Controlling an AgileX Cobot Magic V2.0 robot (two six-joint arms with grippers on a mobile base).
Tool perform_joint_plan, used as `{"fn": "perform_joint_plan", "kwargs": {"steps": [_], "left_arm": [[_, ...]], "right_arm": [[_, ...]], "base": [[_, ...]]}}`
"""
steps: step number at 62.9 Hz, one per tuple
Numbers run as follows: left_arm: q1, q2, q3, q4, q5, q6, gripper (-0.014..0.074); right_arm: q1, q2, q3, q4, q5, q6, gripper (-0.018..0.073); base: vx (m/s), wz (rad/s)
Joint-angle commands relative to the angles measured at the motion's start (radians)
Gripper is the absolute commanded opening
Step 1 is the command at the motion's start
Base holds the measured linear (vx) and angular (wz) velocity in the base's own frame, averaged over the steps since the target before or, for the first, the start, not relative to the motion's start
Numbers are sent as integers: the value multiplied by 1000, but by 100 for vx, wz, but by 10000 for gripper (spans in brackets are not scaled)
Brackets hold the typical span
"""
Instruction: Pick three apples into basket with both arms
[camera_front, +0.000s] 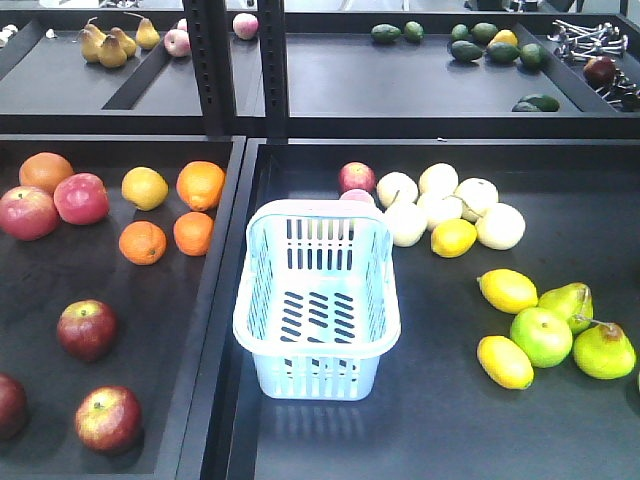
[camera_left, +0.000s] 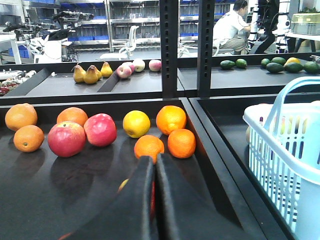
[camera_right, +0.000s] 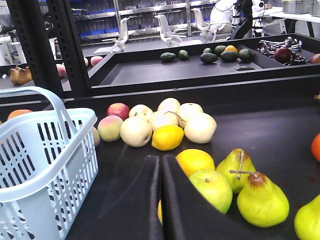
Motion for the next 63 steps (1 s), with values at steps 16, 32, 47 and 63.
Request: {"fn": "perform_joint_plan", "kwargs": {"steps": [16, 32, 47, 63], "left_arm": [[0, -16, 5, -8, -76, -6, -6], [0, -16, 5, -8, -76, -6, -6], [0, -16, 5, -8, -76, -6, -6], [0, -16, 5, -8, -76, -6, -6]], "right_arm": [[-7, -13, 12, -10, -76, -1, -7], [-7, -13, 12, -10, -76, -1, -7], [-7, -13, 12, -10, -76, -1, -7], [-7, -13, 12, -10, -76, -1, -7]], "base": [[3, 2], [3, 0], [3, 0], [3, 0]]}}
